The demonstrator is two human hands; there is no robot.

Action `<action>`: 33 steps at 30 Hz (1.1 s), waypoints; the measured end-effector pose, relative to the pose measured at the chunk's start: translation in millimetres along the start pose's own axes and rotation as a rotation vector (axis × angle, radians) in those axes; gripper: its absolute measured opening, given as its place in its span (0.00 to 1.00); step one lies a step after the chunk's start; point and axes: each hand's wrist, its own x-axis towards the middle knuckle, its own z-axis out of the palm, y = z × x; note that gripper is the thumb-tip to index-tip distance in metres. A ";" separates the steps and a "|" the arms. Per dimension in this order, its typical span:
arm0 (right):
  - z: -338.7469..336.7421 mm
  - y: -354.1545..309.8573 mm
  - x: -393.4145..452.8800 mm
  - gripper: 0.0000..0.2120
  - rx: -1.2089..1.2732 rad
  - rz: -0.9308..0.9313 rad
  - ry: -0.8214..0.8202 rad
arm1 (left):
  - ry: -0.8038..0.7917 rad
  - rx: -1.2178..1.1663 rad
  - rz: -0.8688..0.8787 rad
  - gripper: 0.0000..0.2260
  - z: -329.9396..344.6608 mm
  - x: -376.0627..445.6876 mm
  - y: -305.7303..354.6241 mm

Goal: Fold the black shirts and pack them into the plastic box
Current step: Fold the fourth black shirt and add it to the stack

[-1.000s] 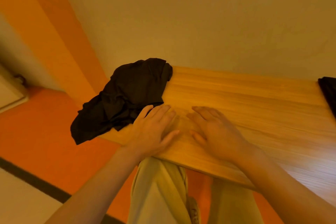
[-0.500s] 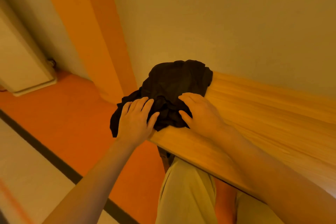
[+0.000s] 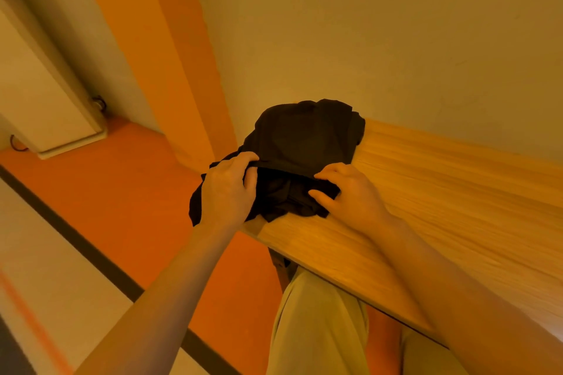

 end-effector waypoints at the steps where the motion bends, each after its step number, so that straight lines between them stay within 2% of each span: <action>1: 0.3 1.1 -0.9 0.17 0.003 0.004 0.006 | 0.002 0.019 0.015 0.07 -2.2 0.2 -1.4; 5: -1.0 3.2 -0.3 0.10 0.040 0.010 0.077 | 0.006 0.097 0.093 0.09 -6.1 -2.4 -7.7; 9: -8.8 3.8 -1.6 0.07 0.325 0.076 0.204 | -0.011 0.177 0.127 0.10 -8.9 -7.1 -15.7; 13: -21.2 2.7 -2.4 0.06 0.490 0.102 0.266 | 0.008 0.175 -0.015 0.05 -9.8 -10.6 -21.1; 19: -21.4 6.3 -5.5 0.08 0.396 0.071 0.410 | -0.026 0.075 -0.312 0.09 -9.3 -13.3 -19.1; 22: -11.0 15.9 -5.8 0.09 0.229 0.020 0.341 | -0.038 -0.145 -0.405 0.12 -6.9 -20.6 -10.4; 27: -2.4 32.8 -2.3 0.17 0.128 0.172 0.155 | 0.011 -0.258 -0.415 0.14 -7.2 -32.3 3.1; 30: -4.9 32.5 -2.4 0.13 0.150 0.209 0.208 | 0.012 -0.295 -0.425 0.13 -8.4 -41.8 7.9; 33: -10.4 25.7 -5.8 0.13 0.294 0.190 0.299 | 0.035 -0.349 -0.455 0.11 -9.7 -53.0 15.6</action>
